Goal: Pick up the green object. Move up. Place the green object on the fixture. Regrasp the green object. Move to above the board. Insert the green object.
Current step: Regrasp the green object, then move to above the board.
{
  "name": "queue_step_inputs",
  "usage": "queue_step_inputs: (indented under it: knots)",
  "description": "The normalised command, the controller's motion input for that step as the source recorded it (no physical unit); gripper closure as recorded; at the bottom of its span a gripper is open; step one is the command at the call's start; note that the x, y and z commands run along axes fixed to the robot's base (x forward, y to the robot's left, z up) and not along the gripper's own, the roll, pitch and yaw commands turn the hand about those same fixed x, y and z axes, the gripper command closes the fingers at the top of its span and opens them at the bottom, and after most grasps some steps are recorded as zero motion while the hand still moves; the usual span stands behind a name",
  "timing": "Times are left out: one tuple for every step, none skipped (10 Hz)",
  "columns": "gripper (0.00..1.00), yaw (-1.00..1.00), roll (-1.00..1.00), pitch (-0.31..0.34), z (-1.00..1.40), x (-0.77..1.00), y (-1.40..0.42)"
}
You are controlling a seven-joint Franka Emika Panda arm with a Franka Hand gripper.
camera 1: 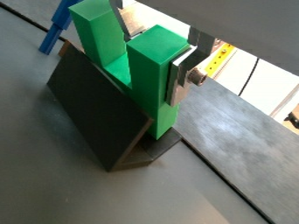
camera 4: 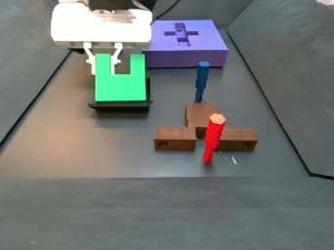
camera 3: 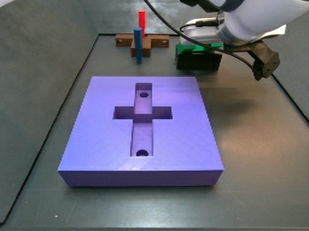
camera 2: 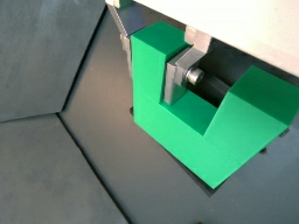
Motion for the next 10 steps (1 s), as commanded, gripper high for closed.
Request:
queue_step_inputs:
  knots:
    - [1.00, 0.00, 0.00, 0.000, 0.00, 0.00, 0.00]
    - [1.00, 0.00, 0.00, 0.000, 0.00, 0.00, 0.00]
    - [1.00, 0.00, 0.00, 0.000, 0.00, 0.00, 0.00]
    - [1.00, 0.00, 0.00, 0.000, 1.40, 0.00, 0.00]
    - [1.00, 0.00, -0.07, 0.043, 1.40, -0.01, 0.02]
    - [1.00, 0.00, -0.11, 0.030, 1.40, -0.03, 0.03]
    - [1.00, 0.01, -0.05, 0.014, 1.40, -0.03, 0.03]
    - [1.00, 0.02, -0.03, 0.034, 1.40, -0.03, 0.02]
    - [1.00, 0.02, -0.02, 0.023, 1.40, -0.03, 0.02]
    - [1.00, 0.02, -0.01, 0.030, 1.40, -0.03, 0.00]
